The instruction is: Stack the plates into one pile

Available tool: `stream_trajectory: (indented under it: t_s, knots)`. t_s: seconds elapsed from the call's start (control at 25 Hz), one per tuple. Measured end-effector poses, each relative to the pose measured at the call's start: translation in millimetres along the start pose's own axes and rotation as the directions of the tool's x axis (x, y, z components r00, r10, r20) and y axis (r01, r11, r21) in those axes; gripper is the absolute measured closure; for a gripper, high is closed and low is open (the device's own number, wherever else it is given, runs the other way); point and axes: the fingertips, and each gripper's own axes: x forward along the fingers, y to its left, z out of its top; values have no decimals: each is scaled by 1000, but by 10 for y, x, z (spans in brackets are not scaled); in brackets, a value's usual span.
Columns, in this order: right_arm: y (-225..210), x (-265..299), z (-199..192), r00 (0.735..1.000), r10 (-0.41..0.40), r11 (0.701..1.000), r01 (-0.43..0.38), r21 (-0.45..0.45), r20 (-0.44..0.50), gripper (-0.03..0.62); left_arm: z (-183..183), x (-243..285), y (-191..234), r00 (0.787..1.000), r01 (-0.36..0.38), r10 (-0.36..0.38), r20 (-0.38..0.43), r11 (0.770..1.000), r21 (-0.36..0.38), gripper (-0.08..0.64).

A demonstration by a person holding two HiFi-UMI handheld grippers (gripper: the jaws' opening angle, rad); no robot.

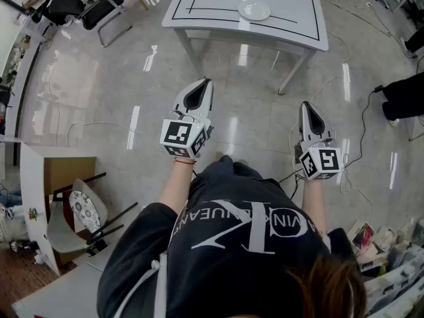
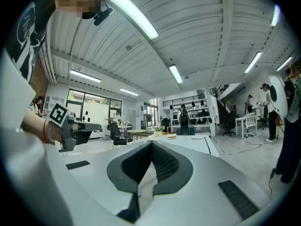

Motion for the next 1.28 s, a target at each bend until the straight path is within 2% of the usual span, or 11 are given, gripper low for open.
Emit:
stream_trajectory:
  t_s: [0.68,0.76,0.88,0.92,0.96,1.08,1.28]
  knots:
    - [-291,20,-32,1000,-10,1000,9,22,23,595,-33,285,-141,1000,9,-9,-9,1000,6,551]
    - [-293,45,-30,1000,13,1000,-13,24,15,515,-9,313,-128,1000,4,-4,-2,1000,-1,551]
    - [-338,47,8,1000,18,1000,-18,14,16,502,46,360,-118,1000,4,-3,16,1000,-10,551]
    - [-383,55,20,1000,10,1000,-11,19,23,499,51,389,-124,1000,8,-8,16,1000,-11,515]
    - [-435,68,25,1000,0,1000,-1,31,29,495,45,424,-134,1000,15,-15,11,1000,-10,450]
    - [-587,127,-10,999,-35,997,33,69,31,485,3,575,-140,999,35,-35,-8,999,-2,440]
    - [-840,329,-125,998,-64,995,63,82,12,483,-47,995,-59,997,68,-68,-30,998,2,443]
